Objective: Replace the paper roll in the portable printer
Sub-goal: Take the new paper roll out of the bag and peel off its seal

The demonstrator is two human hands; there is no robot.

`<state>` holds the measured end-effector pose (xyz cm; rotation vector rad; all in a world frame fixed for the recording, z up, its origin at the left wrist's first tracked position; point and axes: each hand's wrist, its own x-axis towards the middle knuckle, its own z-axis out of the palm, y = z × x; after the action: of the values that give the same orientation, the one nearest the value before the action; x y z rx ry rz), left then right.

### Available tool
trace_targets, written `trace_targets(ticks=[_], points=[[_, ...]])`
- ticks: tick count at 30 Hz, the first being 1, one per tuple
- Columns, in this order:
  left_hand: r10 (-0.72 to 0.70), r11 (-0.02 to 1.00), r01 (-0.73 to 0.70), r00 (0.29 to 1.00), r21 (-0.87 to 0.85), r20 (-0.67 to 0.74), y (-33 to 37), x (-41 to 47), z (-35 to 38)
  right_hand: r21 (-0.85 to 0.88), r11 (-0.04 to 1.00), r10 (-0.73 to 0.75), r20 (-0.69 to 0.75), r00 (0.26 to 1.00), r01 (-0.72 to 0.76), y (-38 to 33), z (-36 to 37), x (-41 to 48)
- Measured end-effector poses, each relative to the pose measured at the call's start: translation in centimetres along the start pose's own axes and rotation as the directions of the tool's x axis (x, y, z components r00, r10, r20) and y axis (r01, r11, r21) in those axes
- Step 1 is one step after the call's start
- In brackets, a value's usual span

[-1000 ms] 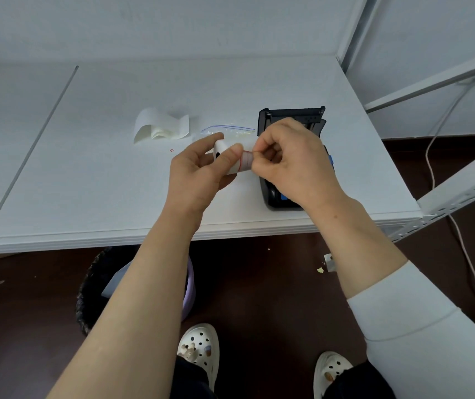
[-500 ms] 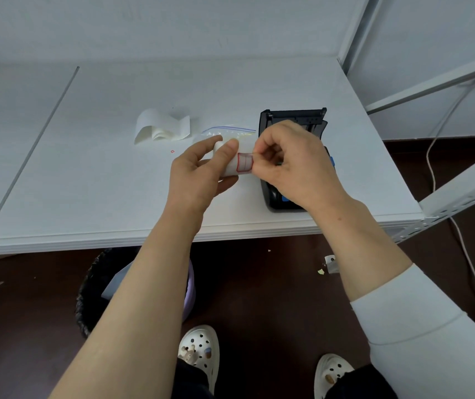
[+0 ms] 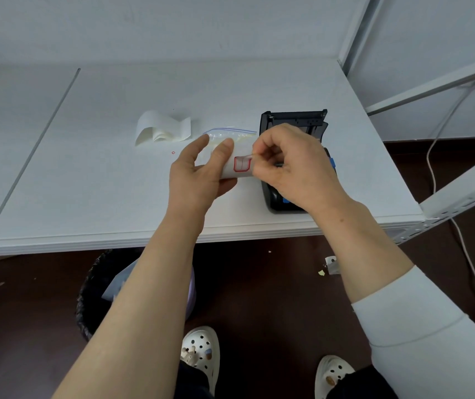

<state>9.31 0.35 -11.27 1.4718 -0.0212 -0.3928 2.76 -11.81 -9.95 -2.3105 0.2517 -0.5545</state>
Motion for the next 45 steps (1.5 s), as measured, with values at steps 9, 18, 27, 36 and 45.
trace_targets(ticks=[9, 18, 27, 36, 45], points=[[-0.019, 1.000, 0.019, 0.999, -0.008, -0.030, -0.2, 0.3, -0.2, 0.072, 0.996, 0.048, -0.022, 0.999, -0.046, 0.0, 0.2, 0.2], [-0.135, 0.968, 0.146, 0.989, -0.204, 0.066, 0.3, 0.6, -0.8, 0.247, 0.961, 0.131, -0.012, 0.991, -0.124, 0.0, 0.4, 0.2], [-0.150, 0.940, 0.154, 0.988, -0.304, 0.036, 0.4, 0.7, -1.1, 0.350, 0.927, 0.134, 0.022, 0.991, -0.133, 0.1, 0.6, 0.3], [-0.145, 0.965, 0.151, 0.989, -0.212, 0.042, 0.7, 0.3, -1.3, 0.278, 0.960, 0.033, -0.067, 0.997, -0.013, -0.1, 0.5, 0.1], [-0.174, 0.985, 0.165, 0.949, 0.054, 0.263, 1.6, -0.5, -1.5, 0.364, 0.922, 0.152, -0.020, 0.988, -0.135, -0.2, 0.0, 0.8]])
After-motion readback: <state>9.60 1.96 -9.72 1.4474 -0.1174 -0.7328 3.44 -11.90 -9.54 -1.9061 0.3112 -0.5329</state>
